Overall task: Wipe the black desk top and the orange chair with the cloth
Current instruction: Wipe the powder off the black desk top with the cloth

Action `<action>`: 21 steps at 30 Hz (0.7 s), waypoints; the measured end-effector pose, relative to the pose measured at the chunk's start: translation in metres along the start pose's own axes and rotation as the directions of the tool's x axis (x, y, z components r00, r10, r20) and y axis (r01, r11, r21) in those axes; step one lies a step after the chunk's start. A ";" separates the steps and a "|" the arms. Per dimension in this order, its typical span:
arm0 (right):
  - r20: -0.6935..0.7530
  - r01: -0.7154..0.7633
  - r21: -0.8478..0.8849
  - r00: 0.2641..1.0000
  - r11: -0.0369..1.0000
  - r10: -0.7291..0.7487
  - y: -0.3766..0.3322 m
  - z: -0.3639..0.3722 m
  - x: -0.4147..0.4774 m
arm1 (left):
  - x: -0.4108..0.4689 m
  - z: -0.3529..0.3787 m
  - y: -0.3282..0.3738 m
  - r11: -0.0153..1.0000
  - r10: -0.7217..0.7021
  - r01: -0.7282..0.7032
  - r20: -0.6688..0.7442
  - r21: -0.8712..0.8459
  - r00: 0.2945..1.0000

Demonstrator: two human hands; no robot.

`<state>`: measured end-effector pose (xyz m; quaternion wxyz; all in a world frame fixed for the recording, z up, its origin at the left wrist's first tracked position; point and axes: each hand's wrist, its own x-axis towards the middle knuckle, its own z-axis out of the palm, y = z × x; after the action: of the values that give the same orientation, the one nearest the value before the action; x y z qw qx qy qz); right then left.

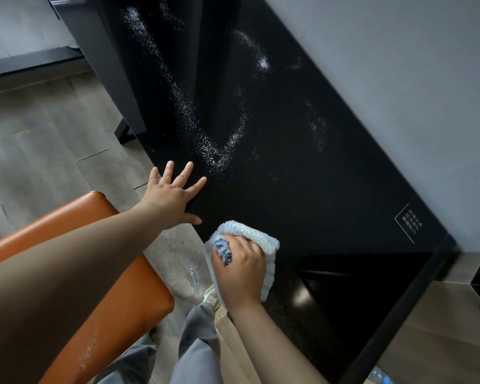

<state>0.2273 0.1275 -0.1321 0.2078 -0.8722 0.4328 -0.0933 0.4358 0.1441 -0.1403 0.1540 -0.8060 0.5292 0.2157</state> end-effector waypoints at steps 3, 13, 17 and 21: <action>-0.005 0.000 0.043 1.000 0.999 0.000 -0.008 0.000 -0.008 | -0.002 -0.006 -0.002 1.000 0.003 -0.003 0.028 0.003 1.000; 0.217 -0.139 0.300 0.973 0.944 0.074 -0.039 -0.013 -0.031 | -0.017 -0.034 -0.026 0.992 0.122 -0.117 0.115 -0.049 0.986; 0.208 -0.227 0.361 0.965 0.904 0.159 -0.053 -0.033 -0.031 | -0.044 -0.031 -0.040 0.989 0.128 -0.119 0.108 -0.090 0.986; 0.108 -0.296 0.502 0.954 0.813 0.281 -0.062 -0.061 -0.016 | -0.063 -0.042 -0.053 0.985 0.153 -0.145 0.087 -0.097 0.984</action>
<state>0.2412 0.1569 -0.0497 0.4499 -0.7108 0.5165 -0.1600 0.4710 0.1943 -0.0710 0.1255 -0.7593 0.5699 0.2879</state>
